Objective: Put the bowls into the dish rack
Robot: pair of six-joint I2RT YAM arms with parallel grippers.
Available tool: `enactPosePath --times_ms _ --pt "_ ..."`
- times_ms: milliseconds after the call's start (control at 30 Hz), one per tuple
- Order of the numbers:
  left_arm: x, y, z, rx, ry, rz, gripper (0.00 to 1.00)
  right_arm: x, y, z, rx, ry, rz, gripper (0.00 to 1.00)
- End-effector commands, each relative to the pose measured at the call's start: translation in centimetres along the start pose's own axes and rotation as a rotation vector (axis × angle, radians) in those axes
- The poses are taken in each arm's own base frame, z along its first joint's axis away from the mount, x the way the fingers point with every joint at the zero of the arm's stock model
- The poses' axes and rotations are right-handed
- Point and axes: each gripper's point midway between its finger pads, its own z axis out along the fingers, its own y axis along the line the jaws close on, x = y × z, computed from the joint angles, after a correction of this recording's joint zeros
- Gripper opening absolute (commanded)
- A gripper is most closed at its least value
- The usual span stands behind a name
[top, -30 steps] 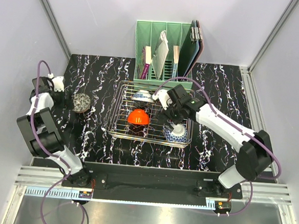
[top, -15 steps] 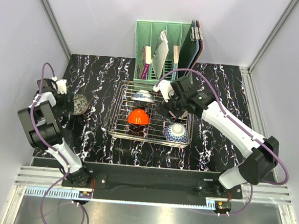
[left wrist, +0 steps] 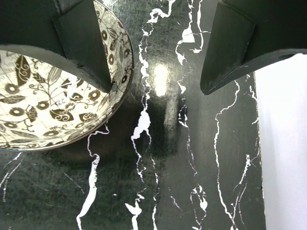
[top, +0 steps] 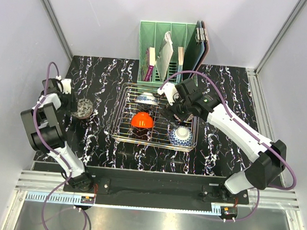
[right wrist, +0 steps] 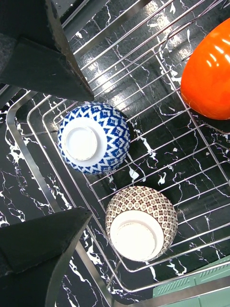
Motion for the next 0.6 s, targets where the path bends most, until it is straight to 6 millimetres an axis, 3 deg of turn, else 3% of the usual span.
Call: enactPosePath --times_ms 0,200,400,567 --pt "-3.0 -0.2 -1.0 -0.002 -0.092 0.018 0.79 -1.5 -0.3 -1.5 0.009 -0.055 0.007 1.00" --pt "-3.3 -3.3 -1.0 0.067 -0.102 0.085 0.77 -1.8 -0.7 -2.1 0.031 -0.069 0.005 1.00" --pt "-3.6 -5.5 -0.7 0.085 -0.092 0.121 0.49 -1.8 -0.7 -2.5 0.035 -0.080 0.011 1.00" --pt "-3.8 -5.8 -0.6 0.077 -0.091 0.117 0.14 -1.6 -0.7 -2.9 0.039 -0.086 0.008 1.00"
